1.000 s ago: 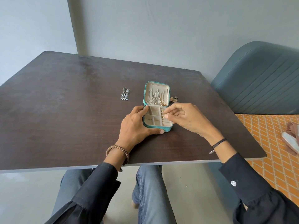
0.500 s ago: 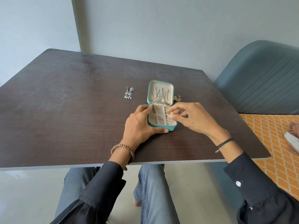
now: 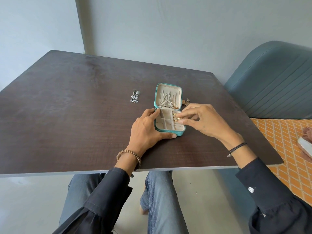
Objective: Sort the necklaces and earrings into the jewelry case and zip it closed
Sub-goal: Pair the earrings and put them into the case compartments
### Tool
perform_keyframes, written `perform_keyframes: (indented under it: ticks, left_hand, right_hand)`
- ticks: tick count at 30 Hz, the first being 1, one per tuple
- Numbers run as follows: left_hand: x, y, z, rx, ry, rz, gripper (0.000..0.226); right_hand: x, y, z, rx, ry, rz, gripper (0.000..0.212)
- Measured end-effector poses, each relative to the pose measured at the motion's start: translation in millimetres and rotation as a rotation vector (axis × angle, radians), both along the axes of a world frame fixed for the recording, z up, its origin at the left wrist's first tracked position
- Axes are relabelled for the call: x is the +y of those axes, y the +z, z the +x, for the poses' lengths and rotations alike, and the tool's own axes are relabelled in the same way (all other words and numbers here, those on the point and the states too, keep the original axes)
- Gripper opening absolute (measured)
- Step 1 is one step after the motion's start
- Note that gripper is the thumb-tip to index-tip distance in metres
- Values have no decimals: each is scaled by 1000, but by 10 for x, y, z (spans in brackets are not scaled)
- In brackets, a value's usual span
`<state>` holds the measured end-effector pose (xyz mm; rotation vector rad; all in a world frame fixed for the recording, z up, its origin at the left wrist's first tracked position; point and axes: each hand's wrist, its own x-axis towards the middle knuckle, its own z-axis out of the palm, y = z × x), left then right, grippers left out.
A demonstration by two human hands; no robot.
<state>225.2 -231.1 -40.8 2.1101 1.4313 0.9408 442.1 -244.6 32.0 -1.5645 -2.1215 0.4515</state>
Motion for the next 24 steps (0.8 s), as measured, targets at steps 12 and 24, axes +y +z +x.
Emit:
perform_keyframes:
  ticks: [12,24]
  left_hand:
    - [3,-1,5,1,6,5,107]
    - [-4,1,6,10,6,2,109]
  right_hand:
    - [-8,-47,-55,-61,9,-18,22]
    - [-82,-74,-49,-117,-12,39,18]
